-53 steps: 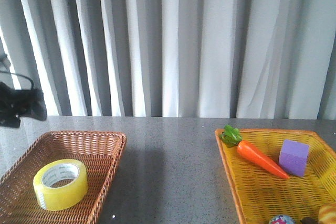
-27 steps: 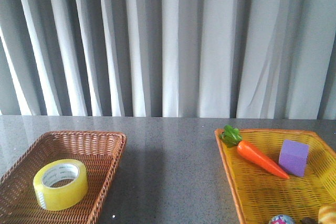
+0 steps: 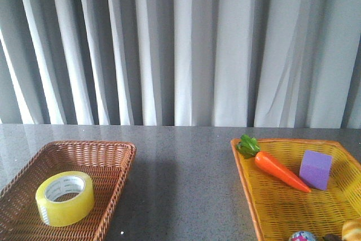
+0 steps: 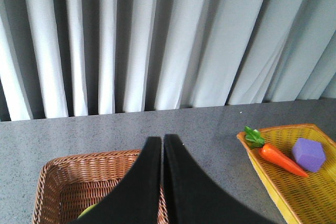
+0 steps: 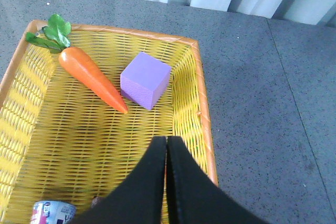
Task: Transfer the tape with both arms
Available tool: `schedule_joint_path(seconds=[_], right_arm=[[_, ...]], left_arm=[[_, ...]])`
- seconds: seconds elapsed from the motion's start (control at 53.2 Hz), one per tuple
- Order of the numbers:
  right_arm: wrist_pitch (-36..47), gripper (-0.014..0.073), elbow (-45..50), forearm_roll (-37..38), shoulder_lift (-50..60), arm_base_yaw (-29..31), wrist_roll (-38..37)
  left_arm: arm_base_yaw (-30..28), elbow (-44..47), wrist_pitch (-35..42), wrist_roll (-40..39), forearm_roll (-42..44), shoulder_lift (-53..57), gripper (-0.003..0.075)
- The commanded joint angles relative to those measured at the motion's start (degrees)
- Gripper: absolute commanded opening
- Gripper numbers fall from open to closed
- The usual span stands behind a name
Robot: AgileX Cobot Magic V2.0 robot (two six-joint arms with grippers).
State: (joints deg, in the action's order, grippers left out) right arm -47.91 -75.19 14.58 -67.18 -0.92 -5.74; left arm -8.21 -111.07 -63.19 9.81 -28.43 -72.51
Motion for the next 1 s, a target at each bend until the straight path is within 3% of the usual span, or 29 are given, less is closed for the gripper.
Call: schedule_joint_path(seconds=[0.0, 0.188, 0.32, 0.451, 0.79, 0.865, 0.978], right_arm=[[3.2, -0.0009, -1.4, 1.0, 1.2, 0.3, 0.0], [3.2, -0.0009, -1.4, 1.0, 1.2, 0.3, 0.0], [3.2, -0.0009, -1.4, 1.0, 1.2, 0.3, 0.0], [3.2, -0.0009, -1.4, 1.0, 1.2, 0.3, 0.0], [3.2, -0.0009, -1.4, 1.0, 1.2, 0.3, 0.0], [3.1, -0.0009, -1.4, 1.0, 1.2, 0.3, 0.0], [2.8, -0.0009, -1.4, 1.0, 1.2, 0.3, 0.0]], left_arm=[[0.2, -0.9, 3.4, -0.5, -1.3, 0.5, -0.0007], [0.2, 5.4, 4.5, -1.6, 11.0, 8.2, -0.0007], [0.2, 18.8, 8.4, -1.8, 18.4, 21.3, -0.0007], [0.2, 37.8, 16.4, -1.8, 20.5, 36.6, -0.0007], [0.2, 96.6, 52.1, -1.9, 11.9, 72.8, -0.0007], [0.3, 105.5, 56.4, -4.8, 11.3, 73.9, -0.0007], [0.2, 111.6, 57.6, -12.4, 15.4, 74.2, -0.0007]])
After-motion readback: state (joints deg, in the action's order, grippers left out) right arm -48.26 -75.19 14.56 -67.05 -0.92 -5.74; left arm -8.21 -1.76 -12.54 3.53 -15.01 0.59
